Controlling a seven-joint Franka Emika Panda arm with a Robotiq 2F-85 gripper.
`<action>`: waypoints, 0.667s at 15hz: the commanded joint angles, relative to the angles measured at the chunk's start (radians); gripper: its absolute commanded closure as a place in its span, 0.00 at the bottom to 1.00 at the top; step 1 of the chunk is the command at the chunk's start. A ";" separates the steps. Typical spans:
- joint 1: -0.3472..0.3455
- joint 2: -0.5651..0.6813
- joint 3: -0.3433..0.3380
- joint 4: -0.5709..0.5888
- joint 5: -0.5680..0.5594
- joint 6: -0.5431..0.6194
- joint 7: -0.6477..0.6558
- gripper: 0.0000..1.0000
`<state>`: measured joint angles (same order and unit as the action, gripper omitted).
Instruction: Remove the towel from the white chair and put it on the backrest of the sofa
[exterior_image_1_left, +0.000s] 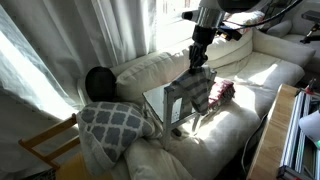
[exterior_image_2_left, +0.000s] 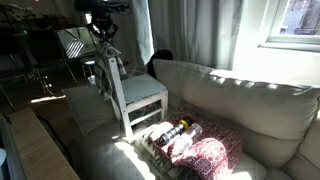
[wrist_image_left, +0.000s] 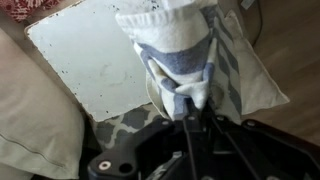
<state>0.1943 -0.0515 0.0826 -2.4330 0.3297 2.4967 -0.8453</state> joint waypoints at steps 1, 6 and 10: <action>-0.016 -0.055 0.005 0.006 -0.004 -0.047 -0.006 0.98; -0.009 -0.051 0.003 0.009 -0.002 -0.015 0.002 0.92; -0.007 -0.054 0.004 0.011 -0.001 -0.013 0.000 0.98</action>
<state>0.1883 -0.1038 0.0824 -2.4255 0.3283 2.4833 -0.8453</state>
